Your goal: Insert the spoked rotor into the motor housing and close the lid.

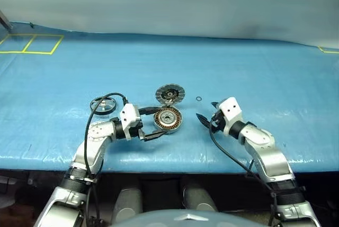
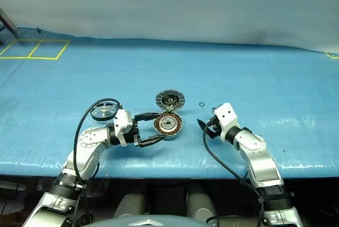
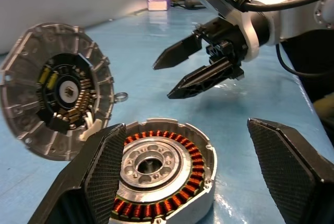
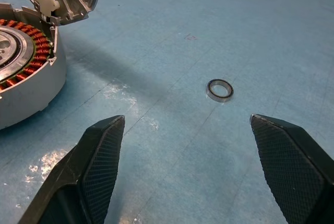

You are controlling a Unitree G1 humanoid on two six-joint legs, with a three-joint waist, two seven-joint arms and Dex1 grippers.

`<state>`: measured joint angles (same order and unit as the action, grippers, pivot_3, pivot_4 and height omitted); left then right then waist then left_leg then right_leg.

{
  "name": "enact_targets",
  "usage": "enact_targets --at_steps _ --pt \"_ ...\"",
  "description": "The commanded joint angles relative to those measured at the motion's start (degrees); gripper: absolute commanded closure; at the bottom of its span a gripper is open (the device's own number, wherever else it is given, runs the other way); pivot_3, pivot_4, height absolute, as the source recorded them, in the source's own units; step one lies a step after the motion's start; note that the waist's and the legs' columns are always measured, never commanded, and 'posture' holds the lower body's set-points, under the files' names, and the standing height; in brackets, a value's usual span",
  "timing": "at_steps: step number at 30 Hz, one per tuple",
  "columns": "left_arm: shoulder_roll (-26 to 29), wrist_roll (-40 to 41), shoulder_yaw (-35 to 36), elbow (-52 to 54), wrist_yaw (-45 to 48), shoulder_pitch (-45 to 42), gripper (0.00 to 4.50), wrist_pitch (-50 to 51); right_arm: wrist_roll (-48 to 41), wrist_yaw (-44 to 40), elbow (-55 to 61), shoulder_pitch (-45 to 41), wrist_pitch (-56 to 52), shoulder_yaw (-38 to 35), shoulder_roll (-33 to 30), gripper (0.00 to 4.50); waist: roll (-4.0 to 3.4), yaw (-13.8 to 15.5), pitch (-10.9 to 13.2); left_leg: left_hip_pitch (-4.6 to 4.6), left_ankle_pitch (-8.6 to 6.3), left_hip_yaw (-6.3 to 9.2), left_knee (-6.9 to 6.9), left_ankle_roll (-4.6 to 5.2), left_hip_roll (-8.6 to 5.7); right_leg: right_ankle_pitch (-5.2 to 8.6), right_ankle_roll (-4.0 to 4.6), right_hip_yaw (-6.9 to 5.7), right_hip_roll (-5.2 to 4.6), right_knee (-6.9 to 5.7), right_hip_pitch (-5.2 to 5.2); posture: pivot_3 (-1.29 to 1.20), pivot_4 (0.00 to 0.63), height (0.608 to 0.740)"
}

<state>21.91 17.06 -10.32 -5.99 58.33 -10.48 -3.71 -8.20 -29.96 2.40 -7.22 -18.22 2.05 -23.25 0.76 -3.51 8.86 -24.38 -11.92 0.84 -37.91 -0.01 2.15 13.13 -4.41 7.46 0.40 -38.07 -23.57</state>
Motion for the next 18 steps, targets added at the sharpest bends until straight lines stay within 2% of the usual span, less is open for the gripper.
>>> enact_targets --at_steps 1,11,18 --pt "-1.2 0.1 0.8 1.1 -1.1 0.5 0.47 -1.9 -1.8 0.5 -1.7 -2.4 0.3 -2.1 1.4 0.45 0.00 0.0 0.0 0.00 0.00 0.00 0.00 0.00 -0.01 0.00 0.00 0.00 0.00 0.00 0.00 0.00 0.150 0.740" --pt "-1.9 -0.9 1.8 0.8 -4.2 1.5 0.47 -4.7 -1.4 1.9 -17.8 -11.5 4.1 -3.2 5.3 0.45 -0.01 -0.3 0.0 0.00 0.00 -0.02 0.08 0.00 0.00 -0.01 -0.01 0.01 0.00 0.04 -0.01 0.00 0.150 0.740" --pt "-1.0 0.2 1.7 2.0 -3.5 2.7 0.47 -2.9 -0.3 2.9 -27.5 -16.7 7.9 -2.9 6.7 0.45 -0.02 -0.5 0.0 0.00 0.00 -0.02 0.12 0.00 0.00 -0.01 -0.01 0.01 0.00 0.07 -0.02 0.00 0.150 0.740"
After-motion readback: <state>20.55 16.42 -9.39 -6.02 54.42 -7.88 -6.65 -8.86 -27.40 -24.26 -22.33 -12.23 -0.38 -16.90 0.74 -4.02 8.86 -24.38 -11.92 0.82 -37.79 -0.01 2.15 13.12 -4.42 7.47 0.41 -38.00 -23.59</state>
